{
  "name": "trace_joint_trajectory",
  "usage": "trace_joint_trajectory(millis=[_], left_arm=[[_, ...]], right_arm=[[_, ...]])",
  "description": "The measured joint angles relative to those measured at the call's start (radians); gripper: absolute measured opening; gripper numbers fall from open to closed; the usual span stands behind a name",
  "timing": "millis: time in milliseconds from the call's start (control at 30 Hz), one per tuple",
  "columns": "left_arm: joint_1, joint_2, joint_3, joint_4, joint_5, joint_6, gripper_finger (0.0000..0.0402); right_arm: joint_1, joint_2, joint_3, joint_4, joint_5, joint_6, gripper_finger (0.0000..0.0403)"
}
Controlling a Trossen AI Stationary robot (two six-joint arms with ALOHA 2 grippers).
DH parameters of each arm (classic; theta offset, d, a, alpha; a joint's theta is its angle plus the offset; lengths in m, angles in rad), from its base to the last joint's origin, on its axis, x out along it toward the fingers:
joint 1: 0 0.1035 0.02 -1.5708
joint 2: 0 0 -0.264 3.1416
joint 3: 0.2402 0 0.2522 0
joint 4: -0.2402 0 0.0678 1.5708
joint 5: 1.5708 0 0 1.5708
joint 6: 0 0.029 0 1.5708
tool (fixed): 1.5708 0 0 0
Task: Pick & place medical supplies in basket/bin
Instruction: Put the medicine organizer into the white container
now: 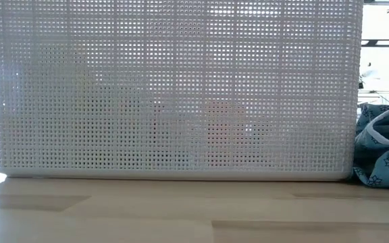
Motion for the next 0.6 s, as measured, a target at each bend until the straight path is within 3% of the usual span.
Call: trace_joint_trajectory(millis=[600], left_arm=[[0.0, -0.043, 0.0, -0.073, 0.075, -0.09, 0.0385]], right_arm=[[-0.004, 0.086, -0.001, -0.055, 0.055, -0.197, 0.0205]])
